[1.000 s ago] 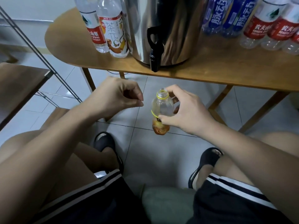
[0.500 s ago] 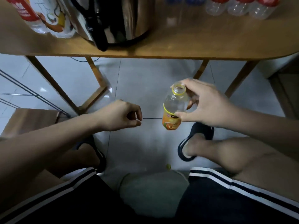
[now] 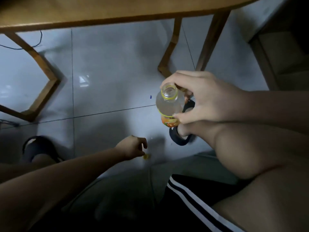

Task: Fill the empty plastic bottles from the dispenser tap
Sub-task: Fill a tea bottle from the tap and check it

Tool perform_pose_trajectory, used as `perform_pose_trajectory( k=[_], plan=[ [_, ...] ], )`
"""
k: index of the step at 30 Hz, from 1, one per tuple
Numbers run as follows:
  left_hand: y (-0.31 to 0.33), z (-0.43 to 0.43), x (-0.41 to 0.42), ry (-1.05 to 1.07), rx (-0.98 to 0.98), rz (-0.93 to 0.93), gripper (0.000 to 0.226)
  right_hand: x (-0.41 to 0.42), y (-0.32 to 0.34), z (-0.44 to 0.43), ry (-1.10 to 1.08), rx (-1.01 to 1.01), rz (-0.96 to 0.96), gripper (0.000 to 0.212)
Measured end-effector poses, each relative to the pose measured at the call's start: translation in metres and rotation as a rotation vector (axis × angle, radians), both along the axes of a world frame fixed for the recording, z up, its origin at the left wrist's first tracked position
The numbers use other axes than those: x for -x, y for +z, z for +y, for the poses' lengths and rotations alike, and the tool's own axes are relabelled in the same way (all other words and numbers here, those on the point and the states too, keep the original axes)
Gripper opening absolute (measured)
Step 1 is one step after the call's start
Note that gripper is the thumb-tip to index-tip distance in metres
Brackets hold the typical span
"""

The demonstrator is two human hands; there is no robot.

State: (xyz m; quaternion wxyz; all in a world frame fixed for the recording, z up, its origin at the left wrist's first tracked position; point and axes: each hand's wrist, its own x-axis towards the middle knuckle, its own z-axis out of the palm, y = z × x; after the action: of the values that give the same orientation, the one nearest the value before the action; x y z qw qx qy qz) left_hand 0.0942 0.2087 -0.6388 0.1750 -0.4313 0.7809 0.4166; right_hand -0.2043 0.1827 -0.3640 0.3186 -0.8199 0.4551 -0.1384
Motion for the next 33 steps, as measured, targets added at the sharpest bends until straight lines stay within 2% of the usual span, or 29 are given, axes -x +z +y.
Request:
perform_pose_trajectory(
  k=[7,12,15,19,23,26,33],
  plan=[
    [-0.085,0.041,0.016,0.168,0.037,-0.181,0.047,0.011,-0.036,-0.008,0.0,-0.029,-0.024,0.055],
    [-0.112,0.048,0.025,0.08,0.052,-0.289,0.071,0.013,-0.053,-0.013,0.003,-0.026,-0.022,0.056],
    [-0.118,0.045,0.028,0.019,0.084,-0.302,0.077,0.01,-0.058,-0.017,0.004,-0.019,-0.024,0.058],
    [-0.126,0.047,0.032,0.001,0.105,-0.252,0.065,0.009,-0.06,-0.02,-0.012,-0.025,-0.051,0.058],
    [-0.133,0.044,0.033,0.019,0.127,-0.232,0.041,0.009,-0.061,-0.022,-0.03,-0.023,-0.056,0.058],
    [-0.132,0.039,0.034,0.066,0.116,-0.208,0.039,0.008,-0.062,-0.023,-0.034,-0.027,-0.054,0.059],
    [-0.075,0.016,0.035,0.274,0.206,0.019,0.026,0.001,-0.055,-0.022,-0.036,-0.028,-0.063,0.057]
  ],
)
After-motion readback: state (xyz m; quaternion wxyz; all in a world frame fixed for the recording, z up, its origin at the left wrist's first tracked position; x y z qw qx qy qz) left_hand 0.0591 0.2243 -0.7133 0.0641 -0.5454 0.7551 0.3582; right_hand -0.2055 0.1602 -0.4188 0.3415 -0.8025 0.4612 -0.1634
